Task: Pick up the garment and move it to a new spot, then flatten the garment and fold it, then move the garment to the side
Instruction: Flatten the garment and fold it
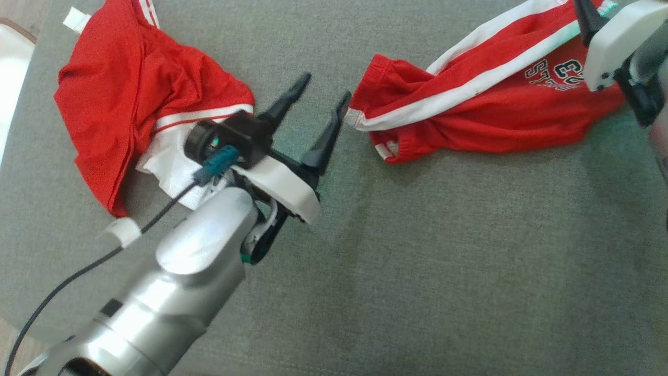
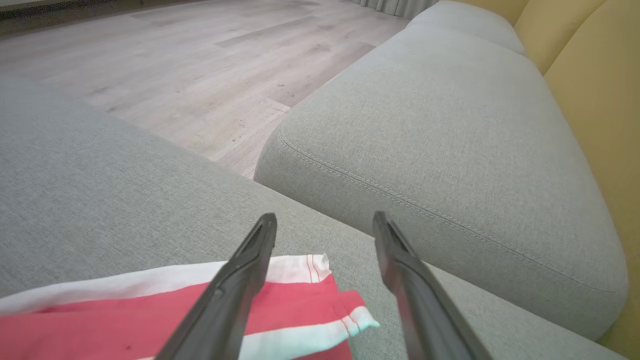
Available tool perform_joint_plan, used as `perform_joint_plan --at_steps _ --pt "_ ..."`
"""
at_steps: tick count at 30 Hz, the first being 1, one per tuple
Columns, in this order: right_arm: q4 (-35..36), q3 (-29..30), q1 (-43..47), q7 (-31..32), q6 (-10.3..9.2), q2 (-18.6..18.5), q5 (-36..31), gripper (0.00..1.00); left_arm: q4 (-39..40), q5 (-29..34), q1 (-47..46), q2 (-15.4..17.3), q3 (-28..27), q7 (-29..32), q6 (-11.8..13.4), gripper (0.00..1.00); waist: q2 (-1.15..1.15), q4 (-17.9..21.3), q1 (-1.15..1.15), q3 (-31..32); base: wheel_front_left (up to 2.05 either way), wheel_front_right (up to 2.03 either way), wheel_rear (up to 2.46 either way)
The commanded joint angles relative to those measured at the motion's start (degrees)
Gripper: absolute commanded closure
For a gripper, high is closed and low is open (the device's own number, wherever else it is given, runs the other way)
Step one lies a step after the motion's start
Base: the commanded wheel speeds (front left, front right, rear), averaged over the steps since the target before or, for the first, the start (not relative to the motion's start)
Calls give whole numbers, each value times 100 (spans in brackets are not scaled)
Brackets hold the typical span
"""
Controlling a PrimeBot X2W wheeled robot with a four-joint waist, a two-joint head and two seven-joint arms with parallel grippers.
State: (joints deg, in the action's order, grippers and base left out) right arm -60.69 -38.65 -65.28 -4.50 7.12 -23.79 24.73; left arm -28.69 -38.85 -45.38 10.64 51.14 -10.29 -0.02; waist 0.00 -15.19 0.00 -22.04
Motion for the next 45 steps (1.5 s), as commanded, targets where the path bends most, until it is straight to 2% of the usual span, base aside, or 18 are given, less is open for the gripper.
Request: perform_joint_plan --at_steps 1,7,13,16,20,25,31,39,45 --pt "49 -28 -96 -126 36 84 54 0 148 -19 -237 184 -302 -109 72 0 0 29 0 67 0 0 0" --pt "-57 -23 -2 -649 36 221 306 0 232 -48 -42 380 -688 -363 383 0 0 251 0 428 0 0 0" --pt "165 199 314 -998 36 326 558 0 477 7 400 660 -1284 -463 729 0 0 657 0 902 0 0 0" --pt "416 492 607 -1041 36 368 642 0 830 265 715 747 -1693 -468 887 0 0 833 0 1144 0 0 0" --pt "1129 1208 1245 -1047 36 445 519 0 1247 582 1327 735 -2145 -469 927 0 0 1043 0 1466 0 0 0" --pt "2105 2331 2404 -1048 36 901 97 0 1641 1096 2107 640 -2529 -470 867 0 0 1250 0 1743 0 0 0" --pt "2999 3139 3976 -1049 36 1714 -724 0 1774 1552 2978 297 -2806 -470 658 0 0 1383 0 1934 0 0 0" --pt "3387 3412 5055 -1049 36 2064 -1118 0 1734 1921 3641 -177 -3191 -470 391 0 0 1421 0 1966 0 0 0" --pt "3425 3645 4895 -727 36 2088 -1195 0 1699 2266 3585 -430 -3468 -471 46 0 0 1217 0 1728 0 0 0"
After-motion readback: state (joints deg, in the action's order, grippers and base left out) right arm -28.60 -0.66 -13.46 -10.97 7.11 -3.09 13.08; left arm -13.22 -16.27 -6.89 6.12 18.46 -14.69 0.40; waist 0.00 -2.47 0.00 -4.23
